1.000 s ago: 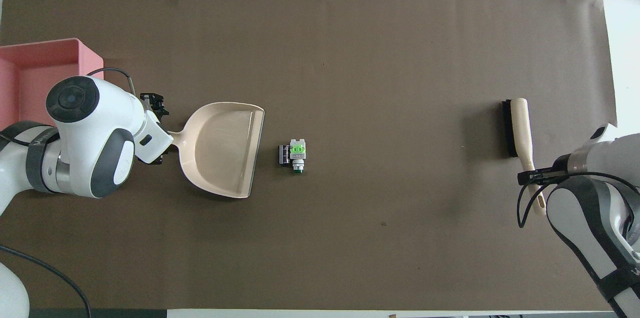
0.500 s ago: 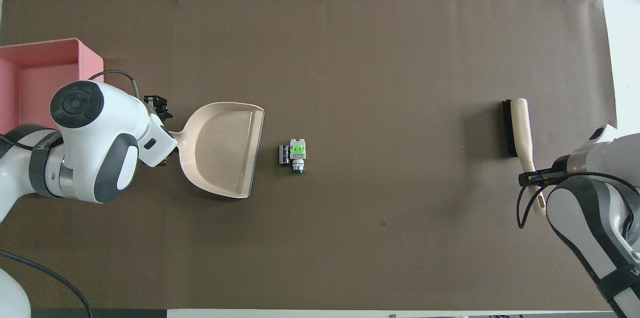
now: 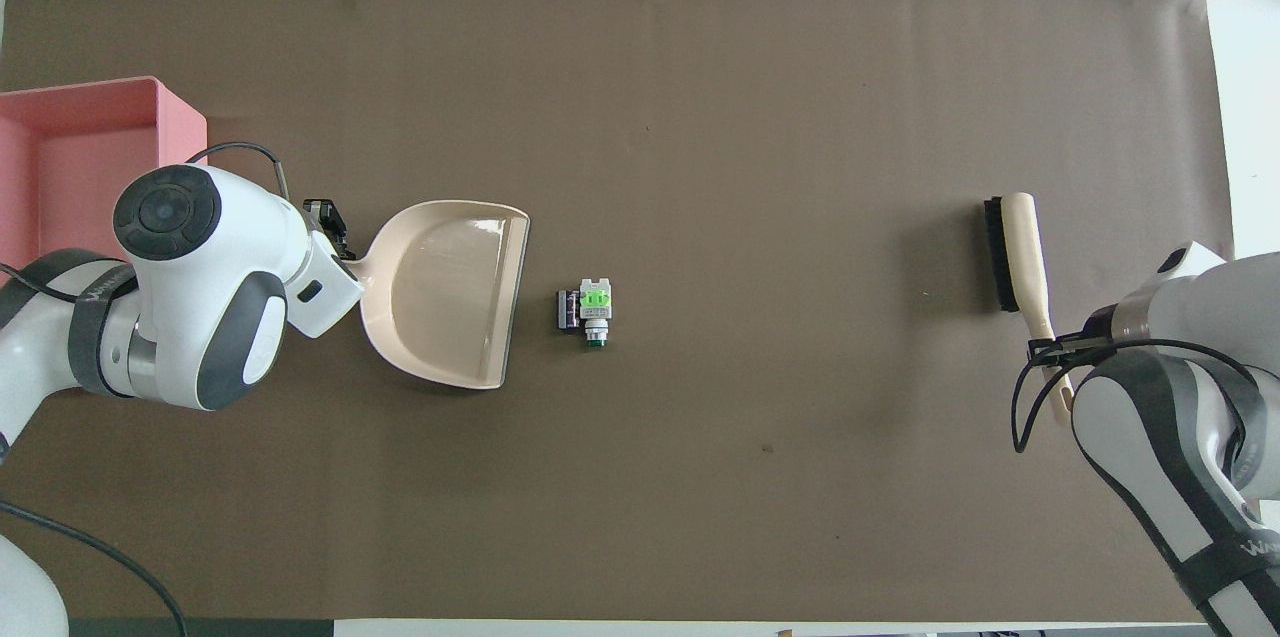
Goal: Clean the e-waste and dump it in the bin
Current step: 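Lift the brush with the right gripper and carry it toward the dustpan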
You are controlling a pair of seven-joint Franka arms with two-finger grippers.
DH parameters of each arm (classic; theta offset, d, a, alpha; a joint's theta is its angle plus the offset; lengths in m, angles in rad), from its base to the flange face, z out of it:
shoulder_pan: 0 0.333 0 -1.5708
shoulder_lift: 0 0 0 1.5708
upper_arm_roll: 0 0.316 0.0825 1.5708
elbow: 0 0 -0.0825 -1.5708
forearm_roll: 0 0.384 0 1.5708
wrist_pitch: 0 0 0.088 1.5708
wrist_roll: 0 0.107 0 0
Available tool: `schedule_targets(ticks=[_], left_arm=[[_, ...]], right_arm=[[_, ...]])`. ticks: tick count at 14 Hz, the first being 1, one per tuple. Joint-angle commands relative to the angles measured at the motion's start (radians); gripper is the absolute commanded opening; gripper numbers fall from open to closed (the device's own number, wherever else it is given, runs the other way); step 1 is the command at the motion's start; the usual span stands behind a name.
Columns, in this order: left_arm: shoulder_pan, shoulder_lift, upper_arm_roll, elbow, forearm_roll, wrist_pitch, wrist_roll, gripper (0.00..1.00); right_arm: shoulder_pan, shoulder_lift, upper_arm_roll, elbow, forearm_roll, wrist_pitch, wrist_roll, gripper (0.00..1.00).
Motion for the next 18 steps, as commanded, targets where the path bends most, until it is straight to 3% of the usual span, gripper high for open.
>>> schedule_targets(ticks=[1,6,10,13,18], left_arm=[[-0.007,-0.032,0.014,-0.020,0.022,-0.008,0.001,0.00],[0.004,-0.037,0.020,0.092,0.042,-0.172,0.014,0.00],[-0.027,-0.055,0.017,0.069,0.094,-0.195,0.007,0.00],[-0.070,-0.071,0.017,0.034,0.140,-0.192,-0.085,0.00],[-0.144,-0.055,0.014,0.029,0.224,-0.213,-0.307,0.00]], right_arm=[[0.066,0.001,0.007,0.107,0.020,-0.091,0.080,0.00],[0.240,0.001,0.010,0.228,0.009,-0.209,0.353,0.00],[0.475,-0.011,0.011,0.210,0.005,-0.208,0.661,0.00],[0.645,0.044,0.011,0.202,0.005,-0.142,0.844,0.00],[0.798,0.093,0.011,0.211,0.005,-0.140,0.887,0.00]])
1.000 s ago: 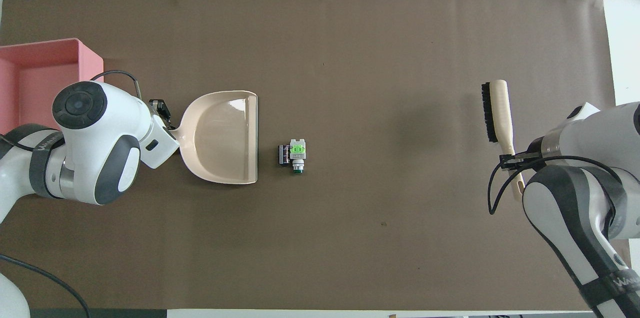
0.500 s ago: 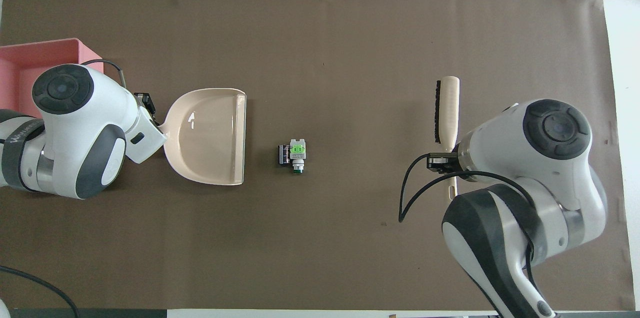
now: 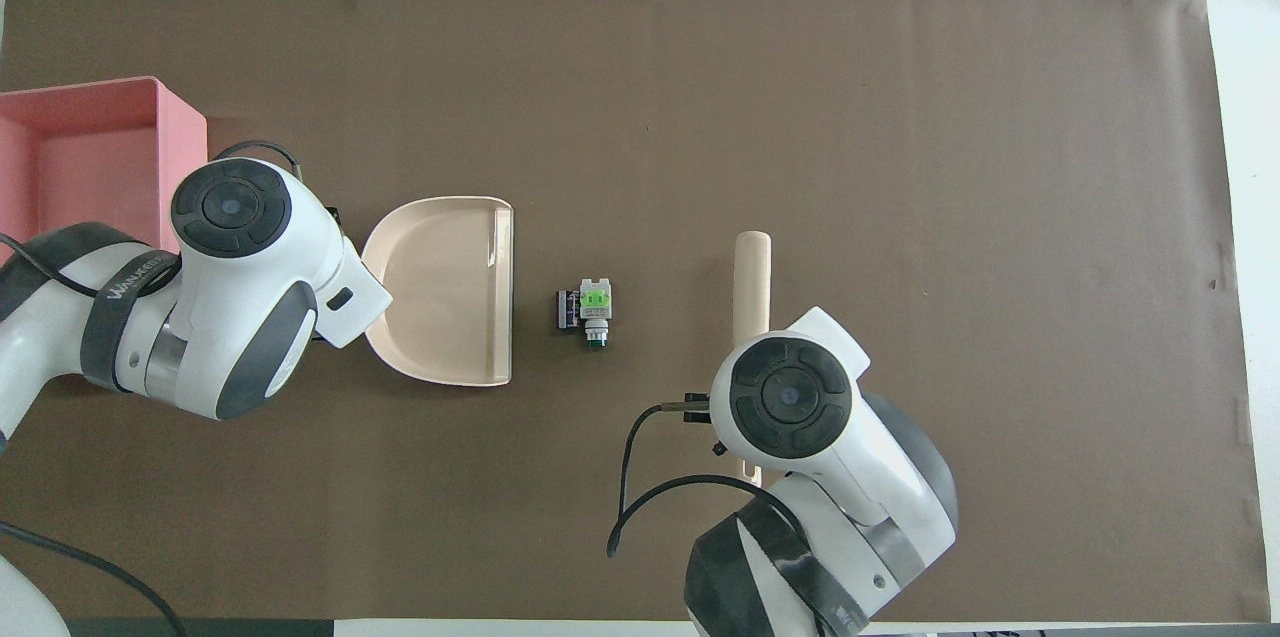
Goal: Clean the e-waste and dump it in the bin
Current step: 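Lift the brush with the right gripper and carry it toward the dustpan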
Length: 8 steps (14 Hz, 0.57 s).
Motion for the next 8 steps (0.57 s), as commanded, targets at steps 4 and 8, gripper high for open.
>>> schedule_targets(ticks=[4,8], left_arm=[[-0.050,-0.030,0.007,-0.043,0.038,-0.016,-0.077,0.00],[-0.054,-0.024,0.007,-0.058,0.059,-0.007,-0.085,0.00]], right_arm=[[0.077,0.137,0.005,0.162,0.006,-0.031,0.028,0.00],[0.092,0.313,0.005,0.372,0.000,-0.115,0.037,0.00]])
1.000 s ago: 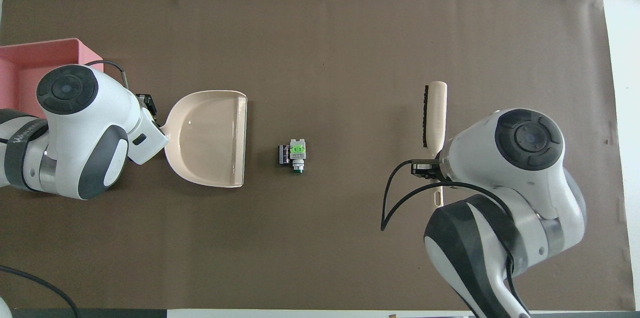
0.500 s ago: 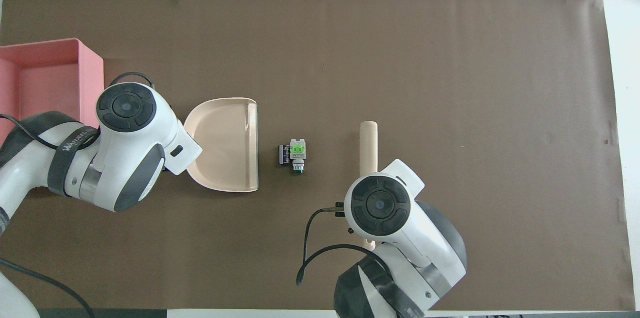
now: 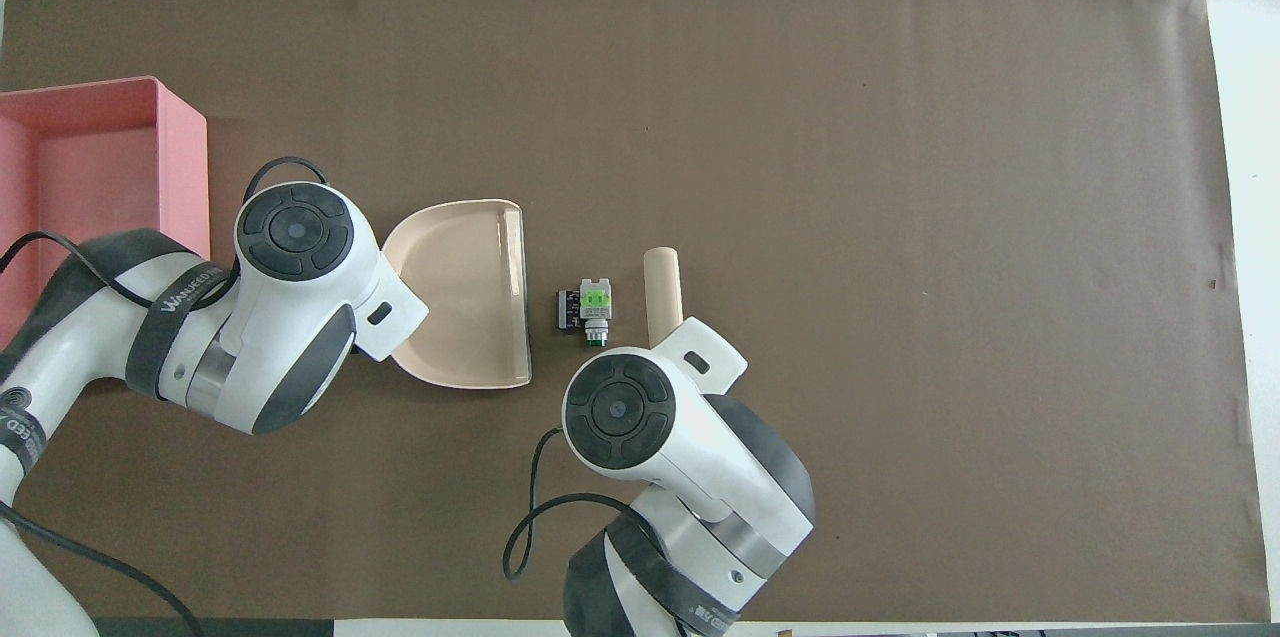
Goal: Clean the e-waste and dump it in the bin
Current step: 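Sweep the battery and green part into the dustpan with the right gripper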
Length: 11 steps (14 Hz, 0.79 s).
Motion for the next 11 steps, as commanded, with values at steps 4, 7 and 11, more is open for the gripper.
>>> schedule_targets(ticks=[4,7,11], left_arm=[[-0.033,-0.016,0.008,-0.045,0.056,0.014,-0.050,0.00],[-0.033,-0.016,0.008,-0.045,0.064,0.014,-0.051,0.00],[-0.033,-0.017,0.008,-0.050,0.067,0.016,-0.068,0.00]], right_arm=[[0.047,0.149,0.001,0.140,-0.053,-0.078,0.050,0.00],[0.055,0.154,0.002,0.138,-0.050,-0.066,0.073,0.00],[0.055,0.170,0.028,0.134,-0.037,0.060,0.073,0.00]])
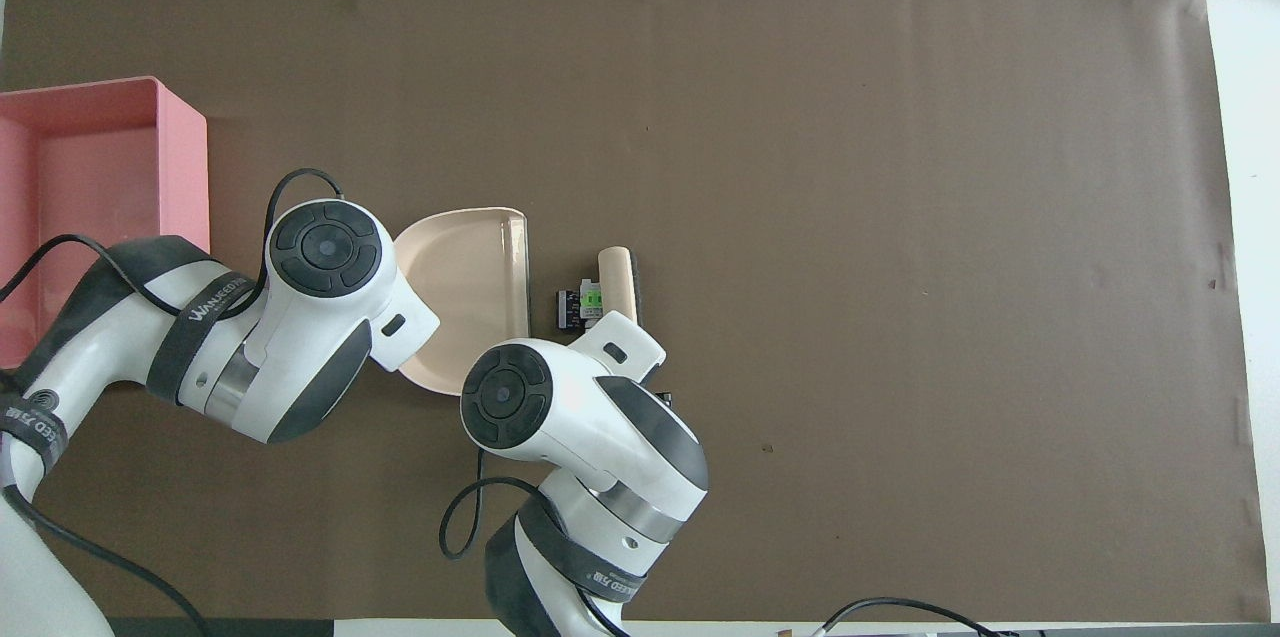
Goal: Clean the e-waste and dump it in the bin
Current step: 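Sweep the battery and green part into the dustpan with the right gripper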
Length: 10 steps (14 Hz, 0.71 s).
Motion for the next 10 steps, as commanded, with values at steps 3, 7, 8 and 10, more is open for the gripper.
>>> schedule_targets(ticks=[3,7,8,10], left_arm=[[-0.013,-0.024,0.008,-0.054,0.025,0.041,-0.030,0.00],[-0.003,-0.032,0.007,-0.100,0.025,0.110,-0.033,0.00],[0.009,-0.033,0.005,-0.116,0.025,0.144,-0.033,0.00],[0.031,-0.035,0.005,-0.138,0.025,0.184,-0.022,0.00]], right_arm=[[-0.017,0.033,0.051,0.021,0.047,0.161,-0.011,0.00],[-0.019,0.062,0.053,0.041,0.169,0.347,-0.062,0.00],[-0.019,0.080,0.053,0.092,0.205,0.351,-0.066,0.00],[-0.020,0.099,0.053,0.146,0.233,0.349,-0.066,0.00]])
